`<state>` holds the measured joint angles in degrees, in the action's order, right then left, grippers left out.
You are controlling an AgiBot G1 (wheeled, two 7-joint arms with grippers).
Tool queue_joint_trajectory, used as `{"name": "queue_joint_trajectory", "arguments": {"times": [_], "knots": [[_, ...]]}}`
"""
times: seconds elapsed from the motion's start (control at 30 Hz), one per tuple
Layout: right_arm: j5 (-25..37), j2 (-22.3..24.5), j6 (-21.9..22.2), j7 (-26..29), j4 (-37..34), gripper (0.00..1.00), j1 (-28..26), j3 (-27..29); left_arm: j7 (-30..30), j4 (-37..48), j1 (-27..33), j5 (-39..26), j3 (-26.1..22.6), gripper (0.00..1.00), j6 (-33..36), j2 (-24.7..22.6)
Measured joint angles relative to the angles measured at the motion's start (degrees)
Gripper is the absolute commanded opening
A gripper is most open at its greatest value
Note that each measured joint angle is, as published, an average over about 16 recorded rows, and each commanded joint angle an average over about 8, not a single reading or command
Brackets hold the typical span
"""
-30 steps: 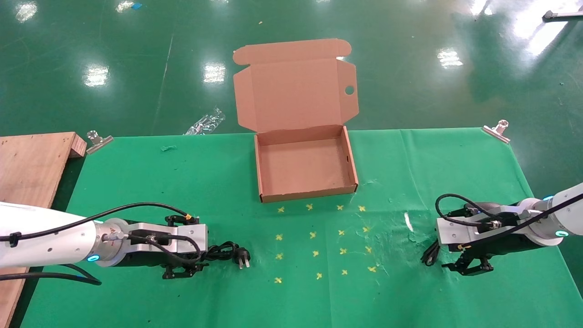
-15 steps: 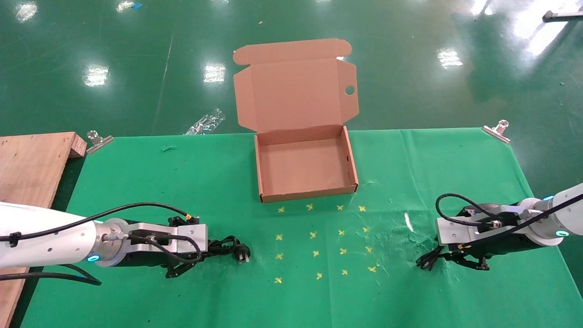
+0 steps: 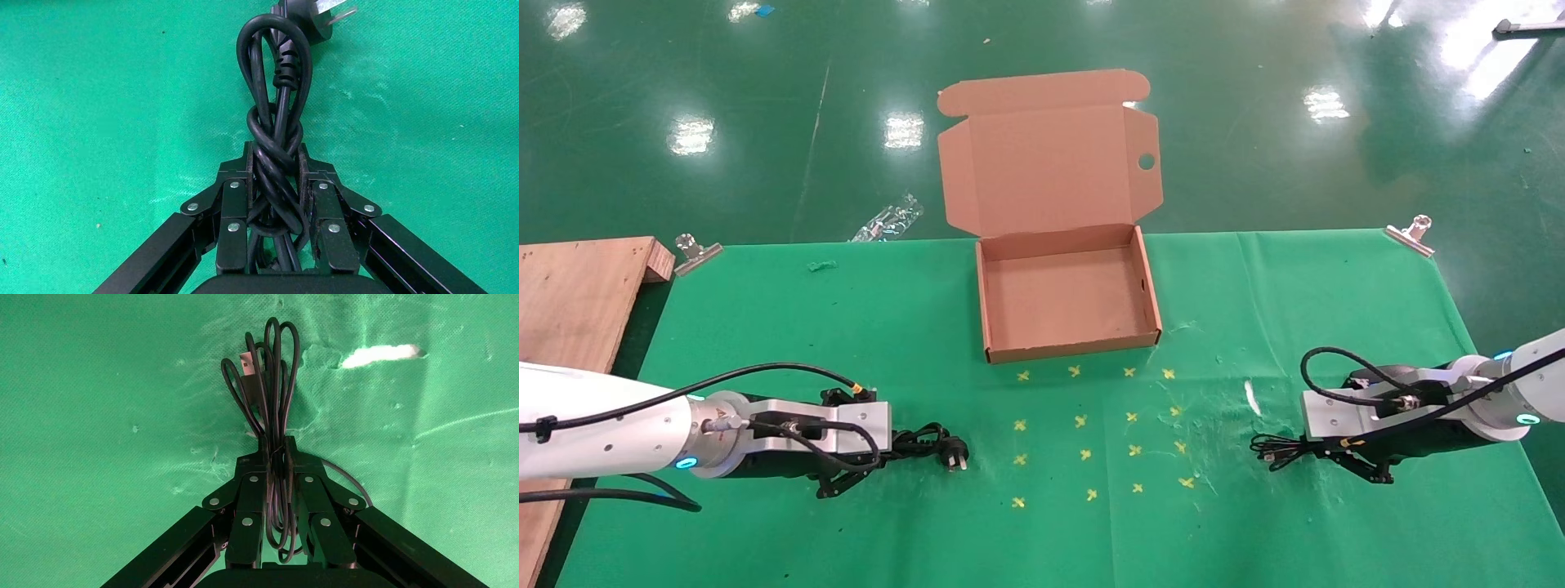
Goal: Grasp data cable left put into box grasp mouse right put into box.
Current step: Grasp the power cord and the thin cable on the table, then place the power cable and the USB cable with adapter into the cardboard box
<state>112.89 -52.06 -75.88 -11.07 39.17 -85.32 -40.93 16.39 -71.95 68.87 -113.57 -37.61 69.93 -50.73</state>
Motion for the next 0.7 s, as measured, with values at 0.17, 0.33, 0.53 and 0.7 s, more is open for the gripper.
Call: {"name": "queue_joint_trajectory", "arguments": {"times": [0.17, 0.33, 0.53, 0.7], "knots": [[-0.69, 1.30, -0.85, 0.08, 1.81, 0.00, -1.45, 0.73, 0.74, -0.79, 1.74, 2.11, 0.88, 0.00, 1.58, 0.23], [-1.80, 3.67, -2.04, 1.00, 5.19, 0.00, -3.32, 1.99, 2.28, -1.56, 5.03, 4.59, 1.94, 0.00, 3.02, -1.31], [-4.01, 7.51, -4.02, 3.40, 11.22, 0.00, -5.26, 4.07, 4.54, -0.66, 8.54, 3.43, 1.85, 0.00, 0.00, -7.92], [-5.81, 10.54, -5.83, 6.72, 17.40, 0.00, -5.92, 5.60, 6.25, 3.57, 9.55, -4.01, -0.73, 0.00, -8.81, -16.61]]}}
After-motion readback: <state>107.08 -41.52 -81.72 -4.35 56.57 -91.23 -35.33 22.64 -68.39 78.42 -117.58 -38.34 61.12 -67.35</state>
